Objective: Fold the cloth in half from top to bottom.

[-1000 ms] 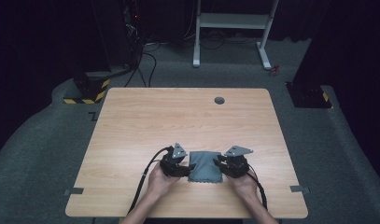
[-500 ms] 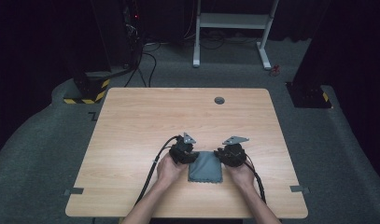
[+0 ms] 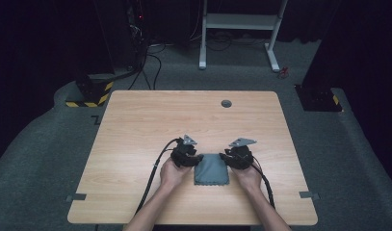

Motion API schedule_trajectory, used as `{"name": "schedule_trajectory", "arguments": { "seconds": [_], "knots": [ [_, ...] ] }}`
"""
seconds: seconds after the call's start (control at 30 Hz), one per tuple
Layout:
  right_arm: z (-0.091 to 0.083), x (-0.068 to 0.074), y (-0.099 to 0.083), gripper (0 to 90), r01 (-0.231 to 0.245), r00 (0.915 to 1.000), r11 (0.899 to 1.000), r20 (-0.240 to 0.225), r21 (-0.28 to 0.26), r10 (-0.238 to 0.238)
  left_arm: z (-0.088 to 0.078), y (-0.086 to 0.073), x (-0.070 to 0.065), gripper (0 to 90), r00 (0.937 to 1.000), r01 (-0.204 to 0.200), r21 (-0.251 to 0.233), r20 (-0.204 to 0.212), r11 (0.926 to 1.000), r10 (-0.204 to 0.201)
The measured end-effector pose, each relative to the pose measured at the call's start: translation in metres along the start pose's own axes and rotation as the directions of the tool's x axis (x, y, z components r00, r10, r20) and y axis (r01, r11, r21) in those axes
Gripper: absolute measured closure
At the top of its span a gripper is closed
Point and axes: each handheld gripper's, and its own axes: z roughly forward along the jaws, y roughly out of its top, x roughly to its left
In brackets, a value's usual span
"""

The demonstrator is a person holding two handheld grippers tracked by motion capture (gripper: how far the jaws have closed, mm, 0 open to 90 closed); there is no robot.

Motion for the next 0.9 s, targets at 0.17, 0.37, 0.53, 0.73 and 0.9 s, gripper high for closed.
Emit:
{"name": "schedule_trajectory", "arguments": {
  "seconds": [0.17,0.37,0.53,0.73,0.9],
  "knots": [
    [-0.036,-0.013,-0.029,63.0,-0.060,0.9972,0.997,0.043,-0.046,0.062,-0.033,-0.027,0.016,46.0,0.9980,0.039,-0.093,-0.046,0.9949,-0.044],
    [-0.066,-0.033,-0.064,60.6,-0.110,0.9825,0.993,0.146,-0.048,0.116,-0.068,-0.067,0.038,43.1,0.9796,0.064,-0.093,-0.184,0.9936,-0.080],
    [-0.079,-0.044,-0.080,56.4,-0.145,0.9664,0.988,0.207,-0.051,0.152,-0.084,-0.088,0.049,41.8,0.9614,0.082,-0.084,-0.256,0.9932,-0.101],
    [-0.080,-0.042,-0.082,48.6,-0.124,0.9613,0.992,0.244,-0.032,0.128,-0.087,-0.099,0.052,36.9,0.9544,0.089,-0.077,-0.279,0.9930,-0.107],
    [-0.079,-0.041,-0.081,41.5,-0.138,0.9577,0.990,0.251,-0.030,0.141,-0.087,-0.099,0.052,32.3,0.9535,0.092,-0.071,-0.281,0.9932,-0.109]
  ]
}}
